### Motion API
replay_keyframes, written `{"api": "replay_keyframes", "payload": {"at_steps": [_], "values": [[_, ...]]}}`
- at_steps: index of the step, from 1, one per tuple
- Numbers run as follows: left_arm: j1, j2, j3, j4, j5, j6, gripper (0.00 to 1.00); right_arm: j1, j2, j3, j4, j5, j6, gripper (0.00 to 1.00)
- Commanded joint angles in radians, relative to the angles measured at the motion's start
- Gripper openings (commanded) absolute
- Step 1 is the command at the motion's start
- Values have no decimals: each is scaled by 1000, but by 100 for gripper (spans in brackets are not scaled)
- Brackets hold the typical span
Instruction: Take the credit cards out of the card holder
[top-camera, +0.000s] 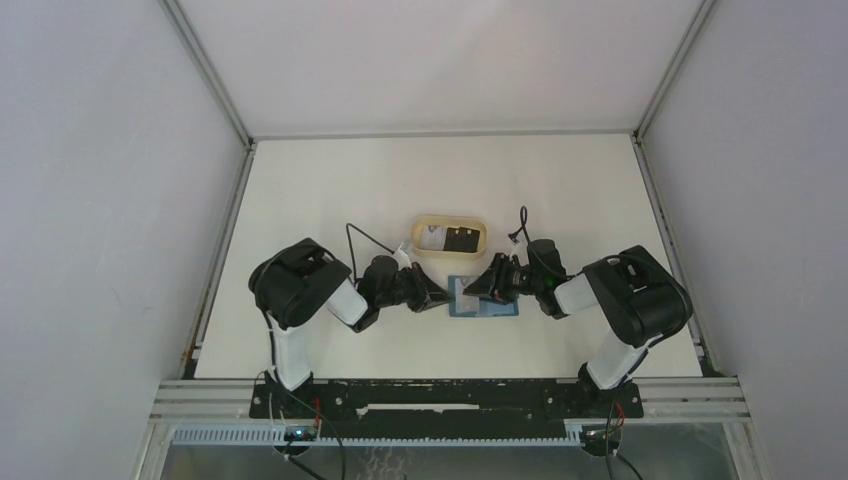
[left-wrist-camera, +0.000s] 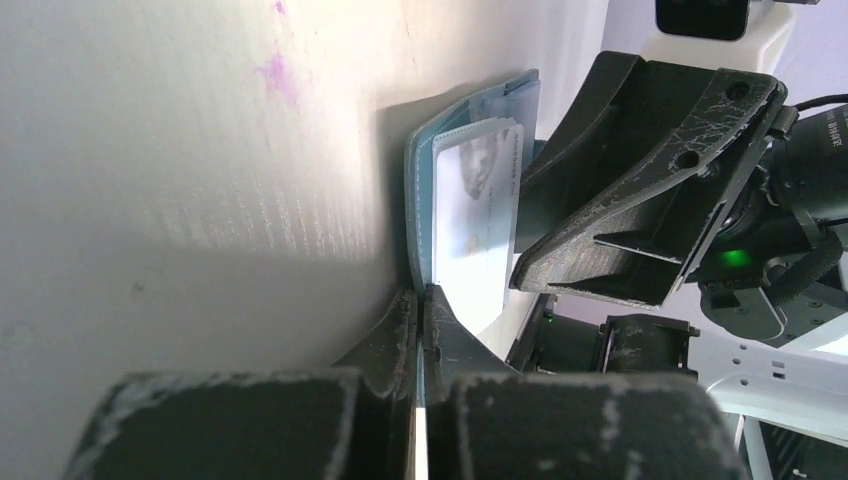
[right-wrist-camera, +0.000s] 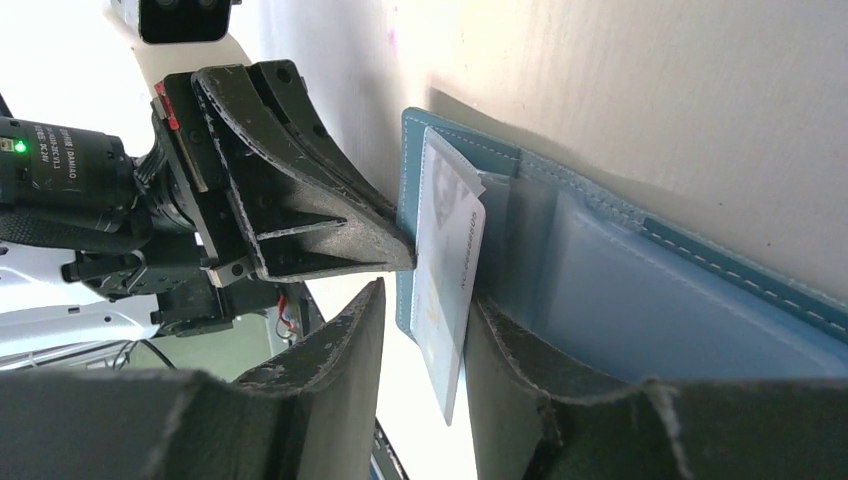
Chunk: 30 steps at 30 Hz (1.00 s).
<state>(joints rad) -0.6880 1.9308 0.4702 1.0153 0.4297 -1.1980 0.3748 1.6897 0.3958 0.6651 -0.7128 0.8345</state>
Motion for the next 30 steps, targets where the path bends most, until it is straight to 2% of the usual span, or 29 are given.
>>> {"api": "replay_keyframes", "payload": {"at_steps": [1,7,18,25,27,30], "values": [[0,2,-18,43,7,-8,0,9,-7,19,54,-12,20,43],[0,-1,-28,32,-5,3,0,-36,-64,2,89,-89,76,42],[2,3,-25,9,-16,16,0,-126,-214,-14,-56,-126,31,42],[3,-1,-27,6,-16,20,0,-127,-191,-23,-91,-104,-10,41],[4,-3,-28,4,-16,20,0,-116,-165,-24,-77,-92,-12,37],[4,-12,-31,-5,-19,26,0,-106,-129,-30,-62,-83,-17,22]]}}
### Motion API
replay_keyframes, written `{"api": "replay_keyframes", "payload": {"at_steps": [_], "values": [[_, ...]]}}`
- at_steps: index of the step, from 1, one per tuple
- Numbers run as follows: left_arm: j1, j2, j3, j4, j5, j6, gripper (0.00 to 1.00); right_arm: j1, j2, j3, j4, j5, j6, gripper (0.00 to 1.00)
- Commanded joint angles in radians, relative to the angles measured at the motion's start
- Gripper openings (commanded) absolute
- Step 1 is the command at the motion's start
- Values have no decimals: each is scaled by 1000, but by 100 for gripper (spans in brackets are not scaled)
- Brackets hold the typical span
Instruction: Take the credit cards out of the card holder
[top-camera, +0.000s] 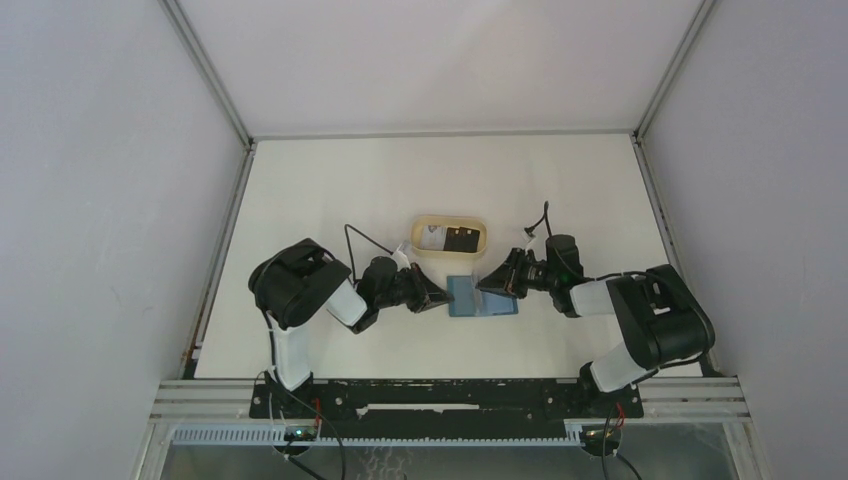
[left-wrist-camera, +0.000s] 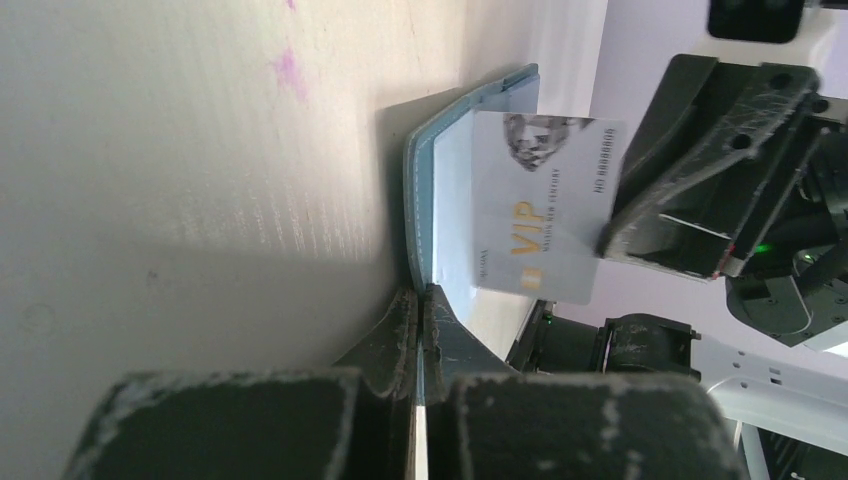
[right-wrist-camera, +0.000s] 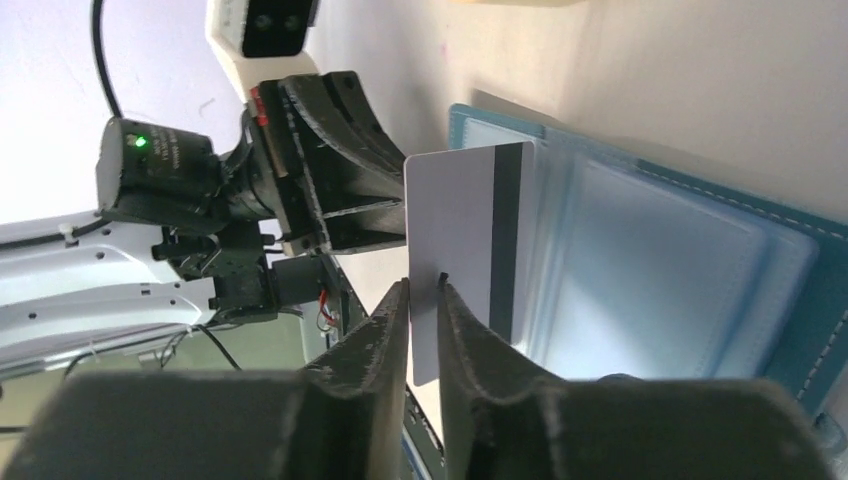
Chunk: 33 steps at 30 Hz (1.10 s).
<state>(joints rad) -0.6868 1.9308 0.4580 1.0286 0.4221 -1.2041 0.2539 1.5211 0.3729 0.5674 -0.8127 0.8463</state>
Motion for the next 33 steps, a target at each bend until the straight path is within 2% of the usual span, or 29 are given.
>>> {"api": "replay_keyframes", "payload": {"at_steps": [1,5,9,15,20,33], "values": [[2,-14,-19,-24,-12,34,0,17,45,-9,31,22,-35,17],[3,-29,-19,-50,-17,48,0,17,29,-9,-47,56,-102,11],[4,-46,-15,-85,-24,65,0,15,-44,-2,-181,120,-180,0],[4,-64,-1,-129,-27,85,0,11,-133,25,-354,220,-262,0],[4,-74,1,-142,-28,92,0,10,-117,25,-336,202,-255,14],[7,-58,-33,-72,-23,61,0,19,22,15,-130,83,-153,25]]}}
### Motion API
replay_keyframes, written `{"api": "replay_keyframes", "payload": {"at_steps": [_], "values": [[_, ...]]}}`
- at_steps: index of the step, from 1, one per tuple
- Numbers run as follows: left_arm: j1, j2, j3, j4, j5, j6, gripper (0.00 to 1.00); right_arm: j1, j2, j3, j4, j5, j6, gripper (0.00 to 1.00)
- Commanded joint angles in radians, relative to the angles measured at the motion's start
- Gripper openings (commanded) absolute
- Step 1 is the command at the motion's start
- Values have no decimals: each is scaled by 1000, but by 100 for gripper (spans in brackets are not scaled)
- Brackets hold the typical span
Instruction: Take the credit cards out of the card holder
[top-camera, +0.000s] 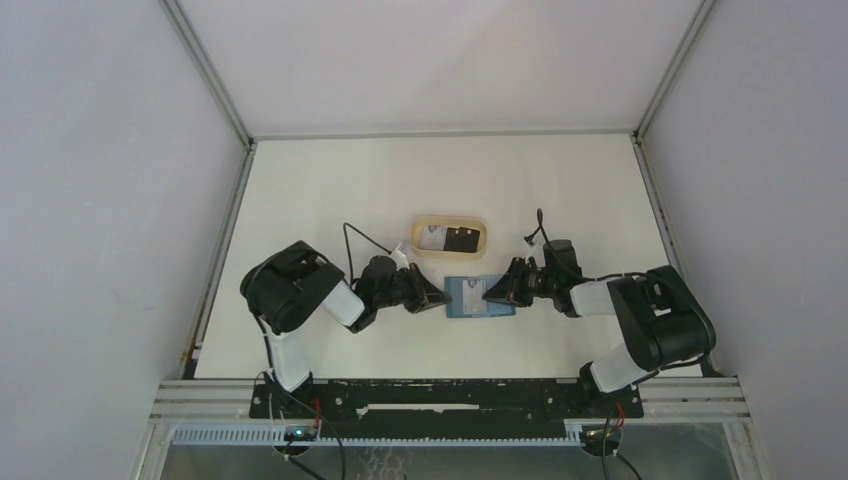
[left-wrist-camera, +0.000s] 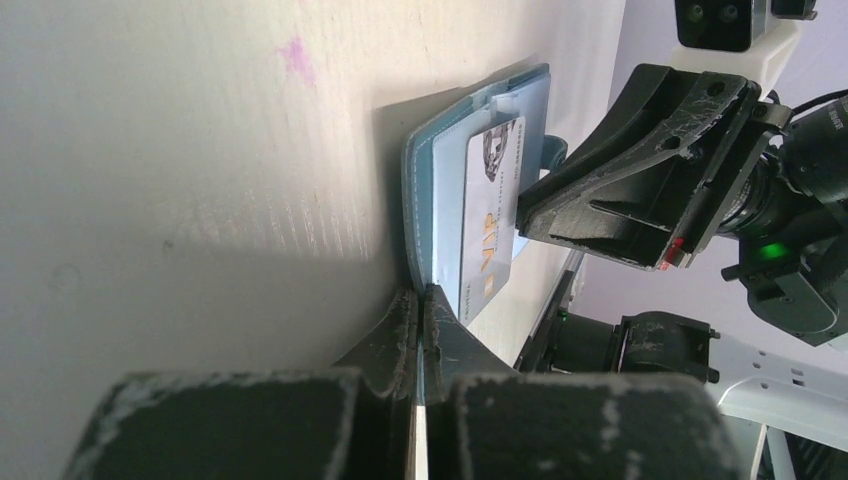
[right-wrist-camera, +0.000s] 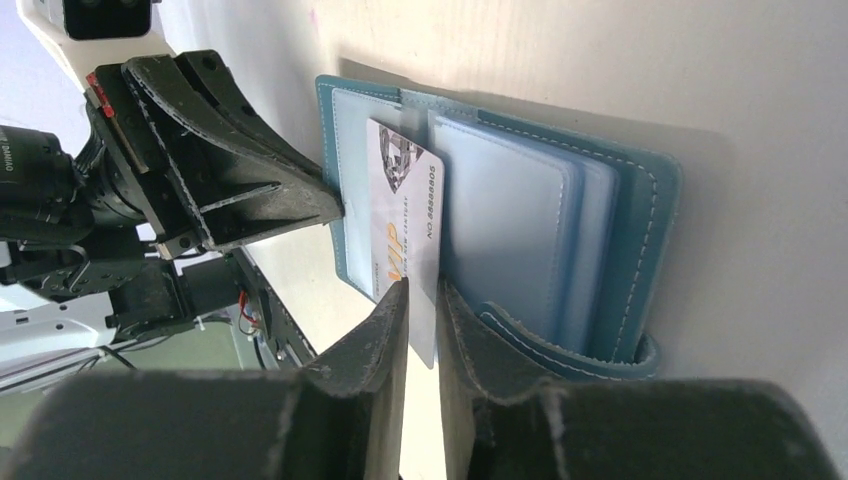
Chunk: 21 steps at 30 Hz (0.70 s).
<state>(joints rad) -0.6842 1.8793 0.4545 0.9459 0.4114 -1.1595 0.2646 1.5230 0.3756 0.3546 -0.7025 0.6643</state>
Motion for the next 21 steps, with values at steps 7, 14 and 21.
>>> {"api": "replay_keyframes", "payload": {"at_steps": [7,14,21], "values": [[11,19,-34,62,3,-3,0,13,57,13,138,-51,61,39],[13,27,-34,72,7,-7,0,16,108,8,230,-89,115,1],[19,25,-53,87,6,-11,0,0,70,7,213,-105,111,0]]}}
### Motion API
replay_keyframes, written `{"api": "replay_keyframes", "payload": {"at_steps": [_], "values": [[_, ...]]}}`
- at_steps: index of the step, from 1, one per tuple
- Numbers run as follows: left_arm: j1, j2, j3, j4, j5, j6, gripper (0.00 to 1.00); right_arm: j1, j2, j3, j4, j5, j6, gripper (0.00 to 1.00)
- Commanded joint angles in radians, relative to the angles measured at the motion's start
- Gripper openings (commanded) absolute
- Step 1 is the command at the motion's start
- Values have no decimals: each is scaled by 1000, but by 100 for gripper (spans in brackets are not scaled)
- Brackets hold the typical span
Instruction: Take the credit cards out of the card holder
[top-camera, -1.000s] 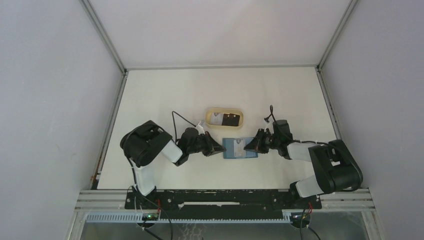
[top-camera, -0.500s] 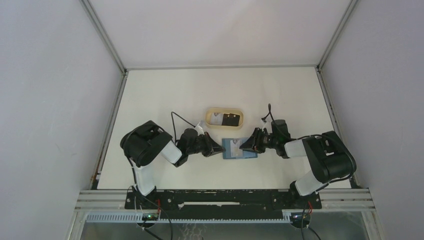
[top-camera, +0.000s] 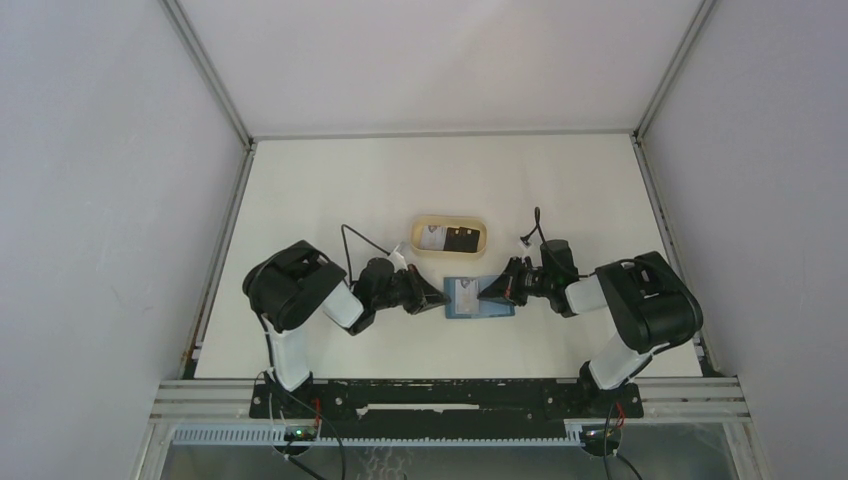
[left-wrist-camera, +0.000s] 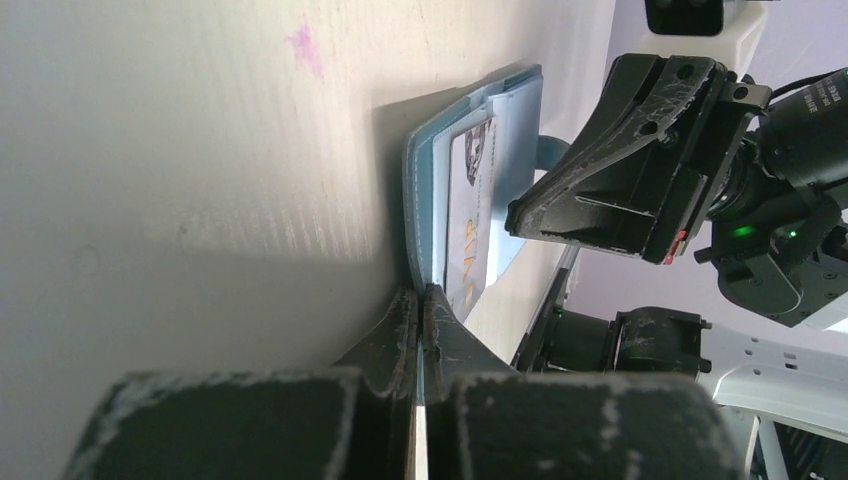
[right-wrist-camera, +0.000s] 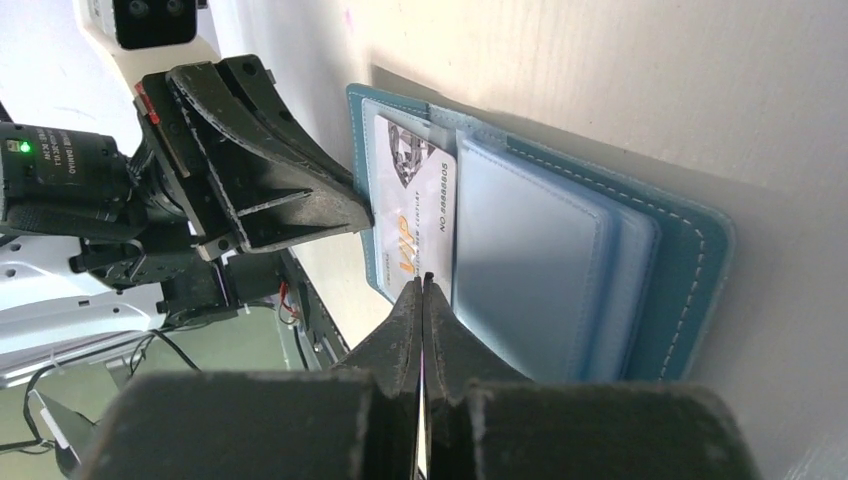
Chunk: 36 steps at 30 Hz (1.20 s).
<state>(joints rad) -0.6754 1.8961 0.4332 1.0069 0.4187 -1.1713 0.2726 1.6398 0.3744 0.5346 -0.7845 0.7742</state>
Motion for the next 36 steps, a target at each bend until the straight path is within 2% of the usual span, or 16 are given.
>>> {"api": "replay_keyframes", "payload": {"at_steps": [1,5,8,9,11,13,18,24,28,33,36], "values": [[10,5,-34,29,-3,1,0,-18,-68,8,9,-18,-12,0],[14,-2,-41,32,-7,1,0,-34,-157,17,-114,29,-69,0],[14,-12,-39,31,-10,5,0,-11,-157,27,-122,40,-78,33],[14,-14,-38,27,-12,7,0,-1,-145,27,-107,42,-68,41],[13,-20,-35,6,-15,16,0,20,-110,29,-70,48,-50,48],[14,-24,-37,-14,-22,23,0,41,-63,30,-24,56,-28,51],[14,-42,-42,-115,-55,46,0,72,42,31,62,73,4,52],[14,-49,-23,-263,-93,79,0,99,89,31,97,112,-11,52],[13,-45,-12,-298,-97,88,0,116,115,27,173,86,32,51],[13,-38,0,-306,-93,95,0,143,88,24,212,94,45,41],[14,-34,7,-310,-87,97,0,152,86,25,233,94,55,24]]}}
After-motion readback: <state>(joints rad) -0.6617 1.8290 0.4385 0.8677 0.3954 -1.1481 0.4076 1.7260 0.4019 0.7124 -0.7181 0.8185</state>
